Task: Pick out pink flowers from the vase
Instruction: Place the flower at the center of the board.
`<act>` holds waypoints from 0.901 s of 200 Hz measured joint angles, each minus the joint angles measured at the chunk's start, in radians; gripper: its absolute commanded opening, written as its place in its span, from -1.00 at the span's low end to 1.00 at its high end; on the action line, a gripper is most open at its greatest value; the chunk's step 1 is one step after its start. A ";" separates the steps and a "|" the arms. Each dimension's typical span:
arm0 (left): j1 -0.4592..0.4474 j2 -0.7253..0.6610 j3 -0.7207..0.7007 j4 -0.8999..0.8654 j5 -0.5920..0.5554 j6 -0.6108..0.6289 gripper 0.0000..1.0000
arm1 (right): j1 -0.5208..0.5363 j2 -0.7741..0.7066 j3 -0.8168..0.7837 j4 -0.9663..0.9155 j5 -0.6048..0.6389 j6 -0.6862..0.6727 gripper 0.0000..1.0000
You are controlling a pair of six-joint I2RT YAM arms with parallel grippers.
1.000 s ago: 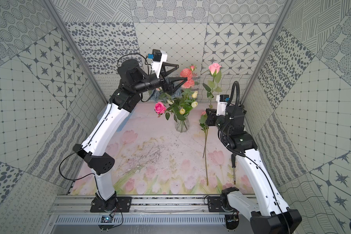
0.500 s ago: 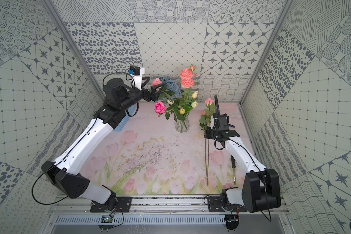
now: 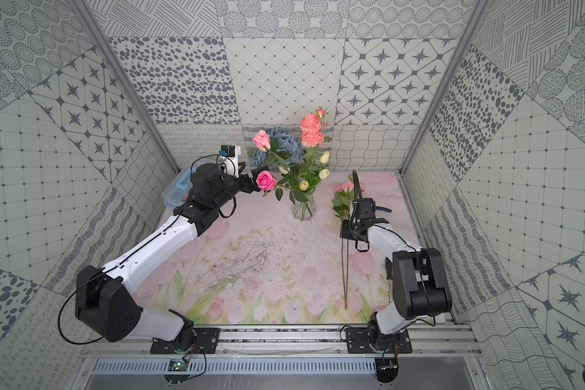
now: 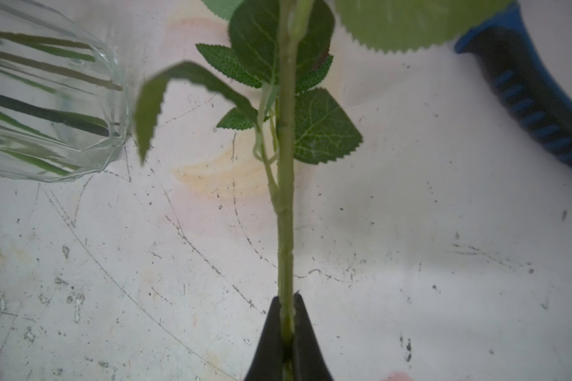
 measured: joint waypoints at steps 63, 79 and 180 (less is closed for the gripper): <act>0.003 0.099 -0.050 0.137 -0.019 -0.066 0.90 | -0.016 -0.012 -0.045 0.037 -0.021 0.002 -0.60; 0.003 0.141 -0.052 0.179 -0.016 -0.086 0.87 | -0.016 -0.012 -0.050 0.039 -0.024 0.008 -0.41; -0.025 0.307 -0.042 0.436 0.120 -0.190 0.33 | -0.016 -0.040 -0.067 0.058 -0.029 0.015 0.11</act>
